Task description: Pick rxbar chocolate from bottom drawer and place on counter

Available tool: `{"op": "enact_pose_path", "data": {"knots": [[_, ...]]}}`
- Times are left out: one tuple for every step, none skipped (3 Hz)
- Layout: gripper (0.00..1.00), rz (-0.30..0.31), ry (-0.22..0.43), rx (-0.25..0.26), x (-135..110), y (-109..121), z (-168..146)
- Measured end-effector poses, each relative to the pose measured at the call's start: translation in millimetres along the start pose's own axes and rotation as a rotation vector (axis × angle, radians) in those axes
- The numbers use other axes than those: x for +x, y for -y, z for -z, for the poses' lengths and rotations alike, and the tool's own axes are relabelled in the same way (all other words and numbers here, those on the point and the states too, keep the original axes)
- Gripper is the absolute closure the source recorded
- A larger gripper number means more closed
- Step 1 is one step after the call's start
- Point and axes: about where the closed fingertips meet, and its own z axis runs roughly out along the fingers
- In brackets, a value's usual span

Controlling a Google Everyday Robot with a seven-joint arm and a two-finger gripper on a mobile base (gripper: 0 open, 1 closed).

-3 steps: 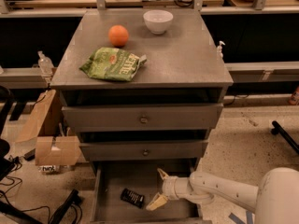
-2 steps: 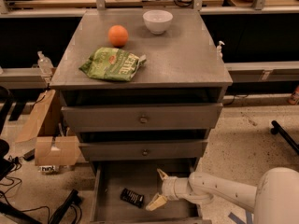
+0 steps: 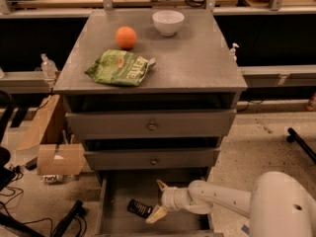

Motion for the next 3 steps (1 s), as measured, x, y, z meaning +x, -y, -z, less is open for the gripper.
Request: {"op": "enact_pose_path", "data": {"knots": [[0.0,-0.001,-0.024,-0.029,9,3,-36],[0.0,0.014,-0.058,-0.053,19,0,-64],[0.0,0.037,-0.093,-0.069,29,-6,-88]]}}
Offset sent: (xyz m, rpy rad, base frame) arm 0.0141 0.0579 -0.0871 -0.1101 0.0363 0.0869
